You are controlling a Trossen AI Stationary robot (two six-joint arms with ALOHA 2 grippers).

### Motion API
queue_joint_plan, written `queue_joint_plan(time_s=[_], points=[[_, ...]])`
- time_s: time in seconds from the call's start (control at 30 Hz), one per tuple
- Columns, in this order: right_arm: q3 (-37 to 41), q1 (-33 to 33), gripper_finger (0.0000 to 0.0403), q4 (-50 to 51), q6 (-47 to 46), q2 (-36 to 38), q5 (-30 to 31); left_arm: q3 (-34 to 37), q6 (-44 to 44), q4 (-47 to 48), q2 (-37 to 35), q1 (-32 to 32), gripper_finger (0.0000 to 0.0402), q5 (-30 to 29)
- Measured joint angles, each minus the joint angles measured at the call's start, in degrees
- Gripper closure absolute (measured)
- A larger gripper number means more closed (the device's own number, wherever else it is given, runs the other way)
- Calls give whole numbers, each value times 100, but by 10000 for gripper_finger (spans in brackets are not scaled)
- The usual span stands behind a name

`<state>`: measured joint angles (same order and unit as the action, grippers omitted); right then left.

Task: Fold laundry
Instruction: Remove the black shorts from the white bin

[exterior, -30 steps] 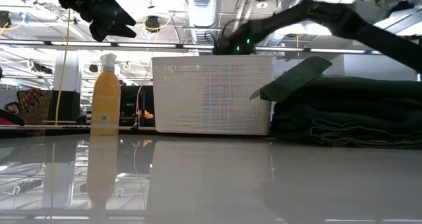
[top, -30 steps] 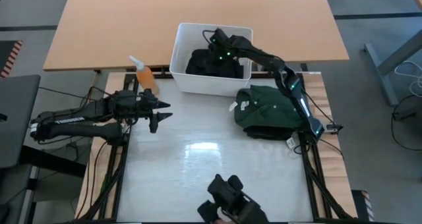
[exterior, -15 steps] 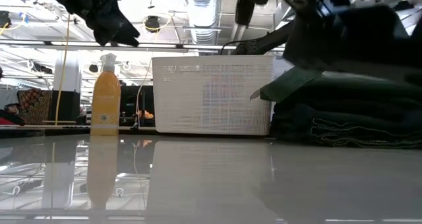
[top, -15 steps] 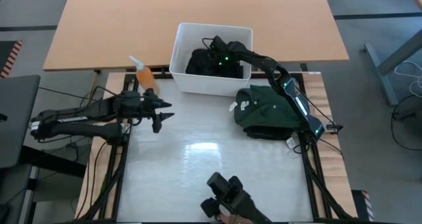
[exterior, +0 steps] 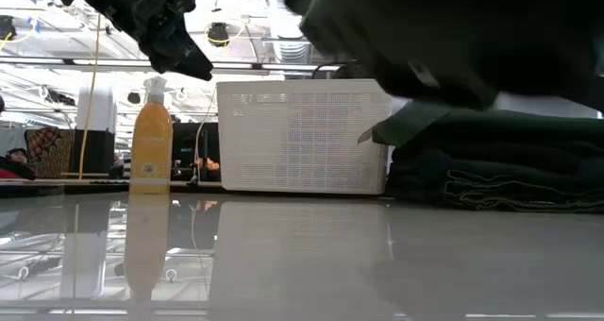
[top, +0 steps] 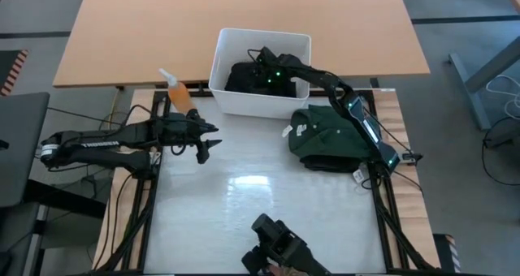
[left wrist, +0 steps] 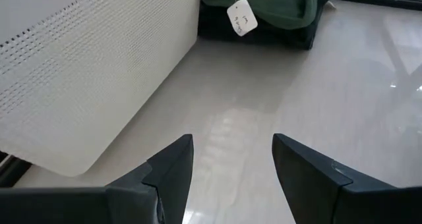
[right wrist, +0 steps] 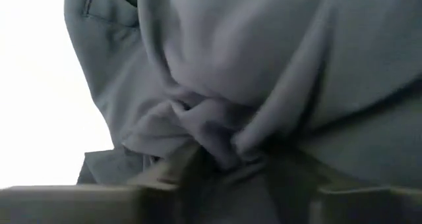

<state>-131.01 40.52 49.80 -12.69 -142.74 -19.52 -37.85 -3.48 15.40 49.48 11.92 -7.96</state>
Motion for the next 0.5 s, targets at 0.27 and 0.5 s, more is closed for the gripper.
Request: queue_joint_plan(time_s=[0.27, 0.5], points=[[-315, 110, 371, -597, -39, 256, -1452, 0, 1, 12, 8, 2, 205, 0], [-314, 245, 378, -1737, -296, 1595, -2361, 0, 76, 9, 8, 4, 205, -7]])
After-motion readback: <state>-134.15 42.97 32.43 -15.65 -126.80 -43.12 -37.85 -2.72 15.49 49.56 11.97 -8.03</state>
